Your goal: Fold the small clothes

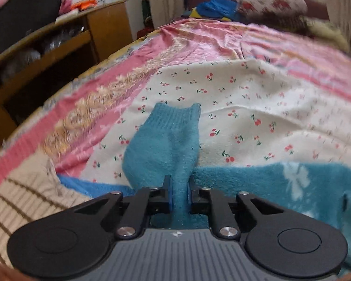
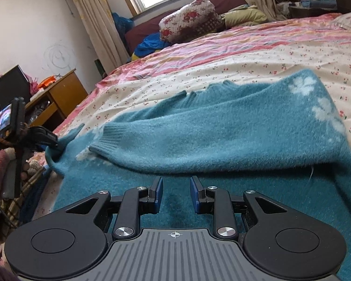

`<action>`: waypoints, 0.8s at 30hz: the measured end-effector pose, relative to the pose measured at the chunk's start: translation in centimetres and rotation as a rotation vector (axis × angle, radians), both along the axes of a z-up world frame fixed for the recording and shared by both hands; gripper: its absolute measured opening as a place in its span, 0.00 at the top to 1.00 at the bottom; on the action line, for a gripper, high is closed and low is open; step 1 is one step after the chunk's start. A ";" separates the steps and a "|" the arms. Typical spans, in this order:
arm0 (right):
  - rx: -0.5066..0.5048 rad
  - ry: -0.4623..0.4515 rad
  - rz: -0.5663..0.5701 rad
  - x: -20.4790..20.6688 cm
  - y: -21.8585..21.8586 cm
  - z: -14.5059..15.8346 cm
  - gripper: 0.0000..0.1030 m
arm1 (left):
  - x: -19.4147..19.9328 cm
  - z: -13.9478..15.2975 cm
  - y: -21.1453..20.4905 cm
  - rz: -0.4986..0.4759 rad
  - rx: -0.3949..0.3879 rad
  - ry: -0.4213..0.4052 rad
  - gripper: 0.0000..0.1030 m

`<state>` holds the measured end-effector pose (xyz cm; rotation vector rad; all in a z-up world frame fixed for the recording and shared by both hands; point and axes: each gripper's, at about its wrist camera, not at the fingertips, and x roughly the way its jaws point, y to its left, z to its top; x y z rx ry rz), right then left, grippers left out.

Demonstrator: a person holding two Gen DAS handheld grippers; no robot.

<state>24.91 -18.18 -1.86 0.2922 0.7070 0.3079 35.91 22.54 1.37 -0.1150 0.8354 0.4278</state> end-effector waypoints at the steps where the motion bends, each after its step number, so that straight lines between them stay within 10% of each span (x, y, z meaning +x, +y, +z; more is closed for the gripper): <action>1: 0.005 0.002 -0.001 0.0 -0.1 0.0 0.74 | -0.3 0.2 0.2 0.006 -0.017 -0.012 0.83; 6: 0.017 -0.004 -0.001 -0.2 -0.2 0.3 0.74 | -3.0 2.2 0.9 -0.037 -0.269 -0.161 0.85; 11: 0.033 -0.009 0.002 -0.4 0.1 1.0 0.74 | -8.2 4.1 -3.5 -0.317 -0.437 -0.257 0.85; 18: 0.072 0.012 0.027 0.3 1.5 2.4 0.68 | -14.4 1.2 -9.8 -0.490 -0.316 -0.257 0.84; 24: 0.201 0.040 0.075 3.8 4.8 3.5 0.52 | -14.4 -0.1 -9.8 -0.512 -0.369 -0.288 0.84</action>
